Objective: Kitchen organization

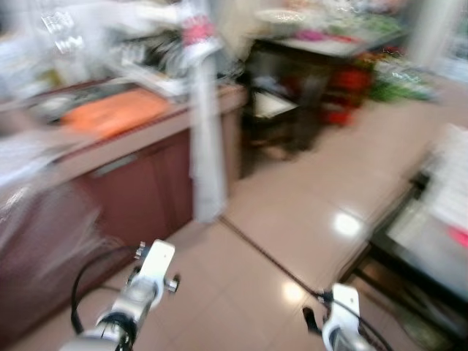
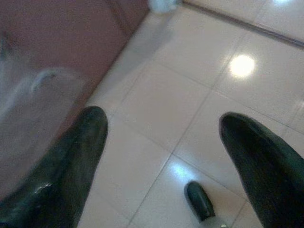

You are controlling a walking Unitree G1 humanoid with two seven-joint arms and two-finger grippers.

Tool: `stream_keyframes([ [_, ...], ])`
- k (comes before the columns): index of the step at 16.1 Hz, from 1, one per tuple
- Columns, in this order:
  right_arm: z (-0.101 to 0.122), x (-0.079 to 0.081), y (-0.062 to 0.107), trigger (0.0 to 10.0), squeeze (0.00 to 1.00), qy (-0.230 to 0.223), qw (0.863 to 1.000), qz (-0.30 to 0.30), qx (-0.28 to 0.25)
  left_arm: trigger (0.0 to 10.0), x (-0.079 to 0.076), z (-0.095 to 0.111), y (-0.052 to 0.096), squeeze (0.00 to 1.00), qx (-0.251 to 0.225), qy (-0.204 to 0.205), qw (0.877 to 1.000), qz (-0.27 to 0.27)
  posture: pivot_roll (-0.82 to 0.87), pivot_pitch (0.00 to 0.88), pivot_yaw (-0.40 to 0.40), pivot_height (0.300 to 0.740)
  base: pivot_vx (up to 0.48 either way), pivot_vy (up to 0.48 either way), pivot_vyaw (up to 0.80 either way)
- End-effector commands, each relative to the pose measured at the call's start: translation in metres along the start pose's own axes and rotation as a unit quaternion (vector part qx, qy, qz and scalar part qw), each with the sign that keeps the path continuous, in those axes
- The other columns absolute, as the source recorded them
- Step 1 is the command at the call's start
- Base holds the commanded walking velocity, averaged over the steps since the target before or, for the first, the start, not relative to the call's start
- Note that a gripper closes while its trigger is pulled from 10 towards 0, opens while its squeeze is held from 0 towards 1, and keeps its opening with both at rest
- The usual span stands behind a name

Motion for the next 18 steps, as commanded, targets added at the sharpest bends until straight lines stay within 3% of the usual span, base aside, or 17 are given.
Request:
stream_keyframes([
  [1,0.0046,0.0016,-0.0007,10.0,0.0,0.004,1.0,0.003,-0.006,10.0,-0.0024,-0.0028,-0.0001,0.0,0.007,0.0,1.0,-0.004,-0.05,0.0,-0.004,0.74,0.371,0.0,0.0],
  [18,0.0049,0.0021,-0.0007,10.0,0.0,0.001,1.0,0.005,-0.007,10.0,-0.0043,-0.0054,-0.0001,0.0,0.012,-0.008,1.0,-0.005,-0.05,0.0,-0.006,0.74,0.446,0.0,0.0],
])
Point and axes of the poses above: a point about 5 cm out from each wrist's last joint towards the gripper, its own y axis pointing back from the gripper into the wrist, its own z axis along the axis of the wrist's last joint, x = y × z, the point moved 6 cm from there along -y, pointing out of the wrist towards the gripper, and after that the axes turned 5 degrees about y, right-handed, at the moved point
